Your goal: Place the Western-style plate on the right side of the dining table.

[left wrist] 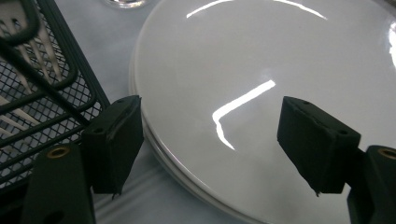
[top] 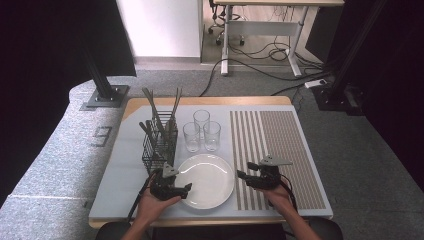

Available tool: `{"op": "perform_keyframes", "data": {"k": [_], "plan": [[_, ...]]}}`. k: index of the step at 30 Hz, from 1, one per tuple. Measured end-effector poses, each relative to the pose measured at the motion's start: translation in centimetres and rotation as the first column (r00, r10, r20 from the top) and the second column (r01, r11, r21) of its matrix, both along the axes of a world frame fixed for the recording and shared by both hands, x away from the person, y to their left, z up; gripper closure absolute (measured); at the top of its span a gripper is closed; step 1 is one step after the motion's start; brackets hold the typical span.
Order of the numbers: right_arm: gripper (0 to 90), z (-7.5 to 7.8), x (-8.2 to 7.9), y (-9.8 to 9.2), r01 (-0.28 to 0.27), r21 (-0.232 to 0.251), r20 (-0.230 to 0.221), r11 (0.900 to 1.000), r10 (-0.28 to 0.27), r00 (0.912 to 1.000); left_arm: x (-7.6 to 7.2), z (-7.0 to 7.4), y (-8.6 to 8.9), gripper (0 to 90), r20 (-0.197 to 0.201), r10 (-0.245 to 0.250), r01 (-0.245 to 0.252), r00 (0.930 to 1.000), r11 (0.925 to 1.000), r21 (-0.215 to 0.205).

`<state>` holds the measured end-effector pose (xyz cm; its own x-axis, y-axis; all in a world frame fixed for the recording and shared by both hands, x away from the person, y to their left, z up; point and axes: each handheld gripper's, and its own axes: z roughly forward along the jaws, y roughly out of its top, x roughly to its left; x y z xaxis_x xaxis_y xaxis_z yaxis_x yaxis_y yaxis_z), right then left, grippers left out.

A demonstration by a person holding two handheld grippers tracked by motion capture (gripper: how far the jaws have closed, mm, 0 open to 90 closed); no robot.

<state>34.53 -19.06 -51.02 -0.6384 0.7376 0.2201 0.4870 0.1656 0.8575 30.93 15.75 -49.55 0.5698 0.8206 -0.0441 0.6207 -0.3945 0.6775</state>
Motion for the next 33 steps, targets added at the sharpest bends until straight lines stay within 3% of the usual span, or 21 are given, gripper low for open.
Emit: {"op": "perform_keyframes", "data": {"k": [5,11,16,21,33], "plan": [[38.4,0.0,0.0,0.0,0.001,-0.001,0.0,1.0,-0.001,1.0,0.0,-0.3,-0.4,22.4,-0.001,-0.011,0.011,0.9999,0.9991,0.04],[38.4,0.0,0.1,0.0,0.002,0.0,0.001,1.0,-0.002,1.0,0.0,-0.3,-0.5,21.7,0.004,-0.014,0.014,0.9999,0.999,0.043],[38.4,0.0,0.1,0.0,-0.001,0.001,0.0,1.0,0.001,1.0,-0.2,-0.3,-1.0,20.2,0.014,-0.028,0.027,0.9995,0.9964,0.081],[38.4,0.0,0.0,0.0,-0.006,-0.001,-0.003,1.0,0.006,1.0,-0.2,-0.2,-0.9,20.6,0.0,-0.038,0.038,0.9993,0.9984,0.043],[38.1,-0.1,-0.2,0.9,-0.038,-0.009,-0.021,0.999,0.038,0.9991,-0.1,-0.4,-1.2,20.4,-0.031,-0.061,0.062,0.9976,0.998,0.015]]}}
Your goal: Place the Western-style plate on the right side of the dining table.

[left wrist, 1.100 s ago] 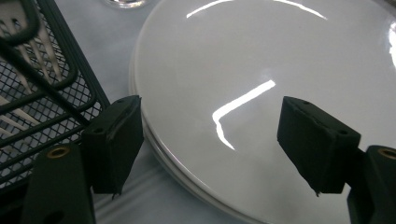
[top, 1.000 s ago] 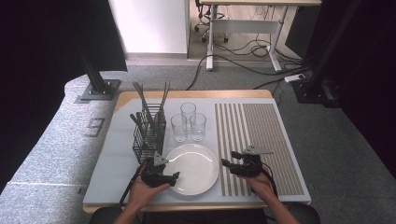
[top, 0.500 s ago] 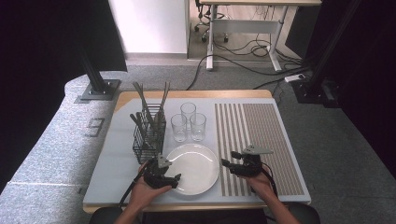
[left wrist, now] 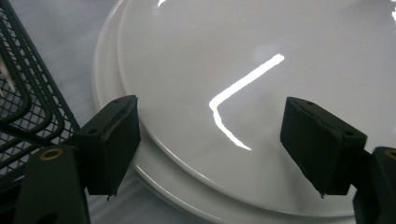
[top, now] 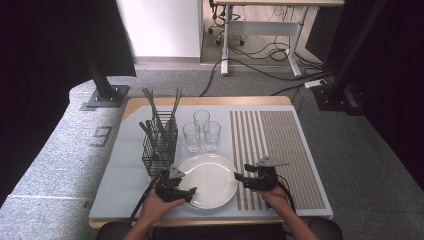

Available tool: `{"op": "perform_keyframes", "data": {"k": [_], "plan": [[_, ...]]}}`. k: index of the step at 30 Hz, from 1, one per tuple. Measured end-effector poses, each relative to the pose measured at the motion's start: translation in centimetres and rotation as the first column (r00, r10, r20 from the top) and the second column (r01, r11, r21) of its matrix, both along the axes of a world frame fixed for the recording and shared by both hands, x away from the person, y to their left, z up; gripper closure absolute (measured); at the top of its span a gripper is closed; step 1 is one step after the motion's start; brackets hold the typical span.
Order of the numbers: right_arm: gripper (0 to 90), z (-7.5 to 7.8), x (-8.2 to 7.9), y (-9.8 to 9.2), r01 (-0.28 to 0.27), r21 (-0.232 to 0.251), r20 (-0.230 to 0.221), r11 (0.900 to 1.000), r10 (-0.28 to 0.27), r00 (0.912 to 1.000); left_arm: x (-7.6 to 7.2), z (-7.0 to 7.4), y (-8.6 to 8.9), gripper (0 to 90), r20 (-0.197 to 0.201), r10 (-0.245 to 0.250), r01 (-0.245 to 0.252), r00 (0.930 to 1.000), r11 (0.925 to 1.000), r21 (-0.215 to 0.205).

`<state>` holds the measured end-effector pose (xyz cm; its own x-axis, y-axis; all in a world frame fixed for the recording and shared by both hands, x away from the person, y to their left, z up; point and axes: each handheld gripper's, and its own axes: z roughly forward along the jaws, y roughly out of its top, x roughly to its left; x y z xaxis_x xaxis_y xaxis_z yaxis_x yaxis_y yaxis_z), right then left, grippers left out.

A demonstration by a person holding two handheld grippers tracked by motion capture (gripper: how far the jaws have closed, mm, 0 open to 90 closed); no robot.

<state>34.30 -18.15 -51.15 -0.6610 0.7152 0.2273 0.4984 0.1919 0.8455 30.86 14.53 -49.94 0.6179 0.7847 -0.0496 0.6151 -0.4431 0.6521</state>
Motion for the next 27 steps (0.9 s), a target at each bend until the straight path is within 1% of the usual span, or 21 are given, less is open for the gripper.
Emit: {"op": "perform_keyframes", "data": {"k": [3,7,10,15,19,24,27], "plan": [[38.0,-0.1,-0.1,0.4,-0.014,-0.01,0.0,1.0,0.014,0.9999,0.0,0.0,-0.1,20.4,0.0,0.0,0.0,1.0,1.0,-0.005],[37.9,-0.2,-0.1,0.6,-0.019,-0.023,-0.005,1.0,0.018,0.9998,-0.1,0.0,-0.1,20.5,-0.008,-0.008,0.008,0.9999,0.9999,-0.015],[37.8,-0.4,-0.1,0.7,-0.023,-0.03,-0.026,0.999,0.022,0.9994,-0.1,0.0,-0.3,20.6,-0.012,-0.019,0.018,0.9998,0.9997,-0.016],[37.3,-1.0,0.0,1.3,-0.045,-0.069,-0.055,0.997,0.041,0.9976,-0.2,0.0,-0.5,20.9,-0.012,-0.021,0.021,0.9997,0.9996,-0.018],[37.4,-1.0,-0.2,1.5,-0.055,-0.075,-0.054,0.996,0.051,0.9973,-0.2,0.0,-0.4,21.6,-0.014,-0.02,0.02,0.9997,0.9996,-0.022],[37.5,-1.1,-0.1,1.5,-0.059,-0.064,-0.067,0.996,0.055,0.9963,-0.1,0.0,-0.4,21.5,-0.015,-0.018,0.018,0.9997,0.9996,-0.024],[39.1,-1.1,0.0,1.6,-0.062,-0.057,-0.078,0.996,0.058,0.9953,-0.1,0.0,-0.4,21.6,-0.018,-0.017,0.016,0.9997,0.9994,-0.03]]}}
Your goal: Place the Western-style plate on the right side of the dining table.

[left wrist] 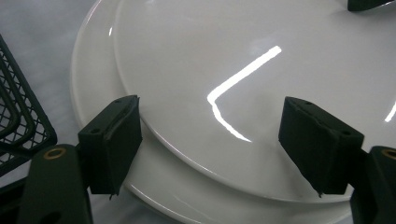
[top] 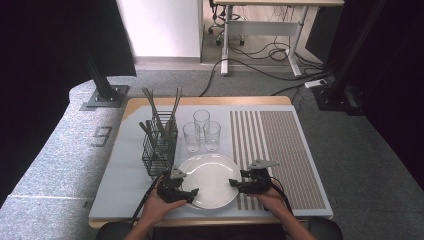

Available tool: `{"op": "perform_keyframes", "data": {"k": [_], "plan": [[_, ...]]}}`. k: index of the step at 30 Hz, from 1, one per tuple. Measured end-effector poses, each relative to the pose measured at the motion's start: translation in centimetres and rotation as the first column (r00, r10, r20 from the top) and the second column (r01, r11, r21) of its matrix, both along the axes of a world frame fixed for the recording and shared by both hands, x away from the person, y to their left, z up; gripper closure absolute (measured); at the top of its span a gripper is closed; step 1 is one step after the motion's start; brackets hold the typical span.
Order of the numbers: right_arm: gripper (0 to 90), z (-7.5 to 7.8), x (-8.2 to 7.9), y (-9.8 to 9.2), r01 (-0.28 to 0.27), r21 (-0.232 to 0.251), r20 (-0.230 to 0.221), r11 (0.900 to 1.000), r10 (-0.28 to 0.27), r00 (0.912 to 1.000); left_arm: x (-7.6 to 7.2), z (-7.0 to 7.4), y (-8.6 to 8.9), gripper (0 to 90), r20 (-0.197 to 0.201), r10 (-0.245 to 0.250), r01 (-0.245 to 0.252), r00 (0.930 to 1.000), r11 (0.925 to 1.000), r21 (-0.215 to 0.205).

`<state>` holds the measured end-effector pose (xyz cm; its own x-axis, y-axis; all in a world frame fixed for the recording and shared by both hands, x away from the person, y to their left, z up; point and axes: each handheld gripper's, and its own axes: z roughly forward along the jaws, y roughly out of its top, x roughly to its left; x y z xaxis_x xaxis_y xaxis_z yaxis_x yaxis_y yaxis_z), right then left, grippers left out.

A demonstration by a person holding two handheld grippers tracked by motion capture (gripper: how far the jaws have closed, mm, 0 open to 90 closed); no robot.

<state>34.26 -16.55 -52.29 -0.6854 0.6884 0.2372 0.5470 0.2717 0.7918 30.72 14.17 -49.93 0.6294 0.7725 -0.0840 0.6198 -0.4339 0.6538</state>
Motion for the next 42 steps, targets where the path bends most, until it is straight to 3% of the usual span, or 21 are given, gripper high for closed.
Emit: {"op": "perform_keyframes", "data": {"k": [9,14,25,31,42], "plan": [[44.3,-0.1,0.1,0.0,-0.021,0.032,-0.033,0.999,0.022,0.9992,0.0,0.0,0.0,21.4,0.001,0.003,-0.003,1.0,1.0,0.003],[52.0,0.0,0.2,-0.3,-0.007,0.057,-0.034,0.998,0.009,0.9994,0.0,0.0,0.0,22.1,0.004,0.005,-0.005,1.0,1.0,0.007],[61.1,0.7,0.0,-0.8,-0.017,0.101,0.012,0.995,0.016,0.9998,0.2,-0.2,0.1,23.2,-0.008,0.018,-0.018,0.9998,0.9998,0.011],[62.7,0.8,0.0,-0.9,-0.007,0.108,-0.002,0.994,0.007,1.0,0.2,-0.2,0.1,24.9,-0.009,0.025,-0.025,0.9996,0.9996,0.009],[63.4,1.1,-0.1,-0.9,-0.003,0.095,0.039,0.995,-0.001,0.9992,0.4,-0.2,0.3,28.0,-0.01,0.04,-0.04,0.9991,0.9992,-0.002]]}}
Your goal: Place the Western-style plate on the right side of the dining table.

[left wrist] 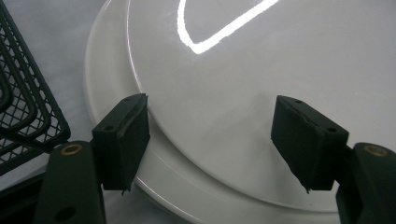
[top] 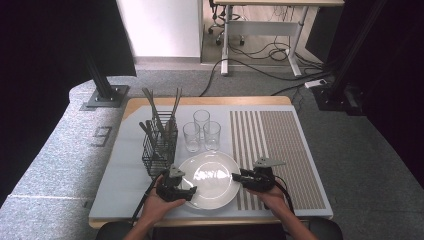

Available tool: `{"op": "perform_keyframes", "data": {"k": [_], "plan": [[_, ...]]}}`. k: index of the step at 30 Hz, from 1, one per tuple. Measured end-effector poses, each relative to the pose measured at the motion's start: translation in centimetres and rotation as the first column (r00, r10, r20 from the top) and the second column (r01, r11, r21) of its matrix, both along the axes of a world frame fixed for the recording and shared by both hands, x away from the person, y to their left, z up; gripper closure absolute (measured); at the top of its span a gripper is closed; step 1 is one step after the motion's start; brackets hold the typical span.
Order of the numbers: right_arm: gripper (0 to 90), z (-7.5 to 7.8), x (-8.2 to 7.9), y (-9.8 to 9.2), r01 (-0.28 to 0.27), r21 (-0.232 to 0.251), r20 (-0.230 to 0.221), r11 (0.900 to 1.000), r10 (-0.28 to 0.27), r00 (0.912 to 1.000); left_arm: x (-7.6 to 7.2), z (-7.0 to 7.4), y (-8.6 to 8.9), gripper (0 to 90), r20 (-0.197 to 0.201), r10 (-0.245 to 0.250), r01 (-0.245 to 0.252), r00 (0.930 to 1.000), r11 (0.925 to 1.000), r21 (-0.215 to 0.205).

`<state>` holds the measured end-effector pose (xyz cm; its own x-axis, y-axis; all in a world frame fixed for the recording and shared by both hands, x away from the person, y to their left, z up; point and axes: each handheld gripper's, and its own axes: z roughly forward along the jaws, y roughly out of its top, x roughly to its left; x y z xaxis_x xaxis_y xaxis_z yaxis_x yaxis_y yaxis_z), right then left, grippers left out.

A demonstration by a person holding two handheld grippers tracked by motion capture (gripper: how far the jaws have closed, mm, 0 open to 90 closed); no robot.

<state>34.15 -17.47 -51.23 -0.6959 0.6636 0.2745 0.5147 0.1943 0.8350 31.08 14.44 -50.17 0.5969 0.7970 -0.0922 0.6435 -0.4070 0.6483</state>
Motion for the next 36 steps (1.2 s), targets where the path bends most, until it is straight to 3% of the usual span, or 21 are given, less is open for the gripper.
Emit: {"op": "perform_keyframes", "data": {"k": [12,16,20,28,36], "plan": [[66.0,0.3,-0.3,-0.3,0.027,0.009,0.03,1.0,-0.027,0.9992,0.3,-0.1,-0.3,26.7,-0.001,0.021,-0.021,0.9998,0.9997,-0.009],[68.5,0.5,-0.4,-0.5,0.021,0.037,0.05,0.999,-0.023,0.9985,0.4,-0.1,-0.2,26.8,-0.022,0.017,-0.017,0.9996,0.9991,-0.04],[68.5,0.6,-0.5,-0.5,0.019,0.035,0.062,0.999,-0.022,0.9979,0.4,-0.1,0.0,28.0,-0.028,0.014,-0.016,0.9995,0.9985,-0.053],[68.5,0.7,-0.5,-0.5,0.016,0.033,0.073,0.999,-0.018,0.9972,0.8,0.1,0.9,43.1,-0.067,0.037,-0.044,0.997,0.9936,-0.104],[69.7,0.9,-0.6,-0.6,0.017,0.046,0.101,0.999,-0.022,0.9947,0.6,0.4,1.2,51.2,-0.07,0.076,-0.085,0.9947,0.9875,-0.133]]}}
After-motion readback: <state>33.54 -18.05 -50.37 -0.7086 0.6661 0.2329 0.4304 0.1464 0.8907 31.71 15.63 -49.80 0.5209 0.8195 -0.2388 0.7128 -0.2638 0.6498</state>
